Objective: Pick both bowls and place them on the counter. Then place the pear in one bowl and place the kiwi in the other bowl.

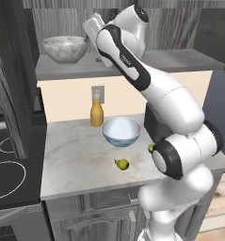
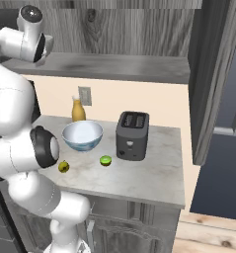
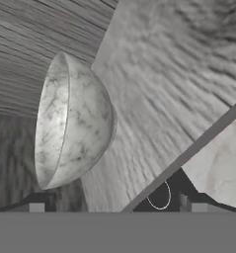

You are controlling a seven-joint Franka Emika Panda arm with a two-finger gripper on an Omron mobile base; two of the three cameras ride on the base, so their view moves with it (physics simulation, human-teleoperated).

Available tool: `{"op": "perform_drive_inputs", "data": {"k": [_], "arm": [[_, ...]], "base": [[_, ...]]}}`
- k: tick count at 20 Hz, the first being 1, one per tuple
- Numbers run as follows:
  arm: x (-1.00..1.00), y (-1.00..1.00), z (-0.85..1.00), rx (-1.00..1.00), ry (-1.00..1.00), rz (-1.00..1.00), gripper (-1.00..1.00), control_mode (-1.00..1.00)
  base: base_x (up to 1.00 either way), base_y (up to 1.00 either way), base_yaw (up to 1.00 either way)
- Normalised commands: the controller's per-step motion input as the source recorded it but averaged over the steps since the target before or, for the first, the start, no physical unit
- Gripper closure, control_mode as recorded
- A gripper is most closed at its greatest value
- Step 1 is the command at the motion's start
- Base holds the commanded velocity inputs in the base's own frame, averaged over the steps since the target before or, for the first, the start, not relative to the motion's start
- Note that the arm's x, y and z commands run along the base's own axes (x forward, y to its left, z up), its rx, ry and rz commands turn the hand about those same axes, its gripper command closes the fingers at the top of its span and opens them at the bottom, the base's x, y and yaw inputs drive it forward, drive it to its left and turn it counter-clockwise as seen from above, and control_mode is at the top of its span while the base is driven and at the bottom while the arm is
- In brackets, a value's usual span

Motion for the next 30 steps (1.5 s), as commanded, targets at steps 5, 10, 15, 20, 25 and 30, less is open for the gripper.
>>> {"op": "perform_drive_inputs", "data": {"k": [5,10,15,20,25,30], "arm": [[0.32,0.10,0.00,0.00,0.00,-0.03,-1.00,-1.00],[0.28,0.12,0.00,0.00,0.00,-0.04,-1.00,-1.00],[0.25,0.12,0.00,0.00,0.00,-0.04,-1.00,-1.00],[0.23,0.11,0.00,0.00,0.00,-0.03,-1.00,-1.00],[0.16,0.21,-0.02,0.00,0.00,-0.02,-1.00,-1.00],[0.07,0.19,-0.05,0.00,0.00,0.00,-1.00,-1.00]], "base": [[0.00,0.00,0.00],[0.00,0.00,0.00],[0.00,0.00,0.00],[0.00,0.00,0.00],[0.00,0.00,0.00],[0.00,0.00,0.00]]}}
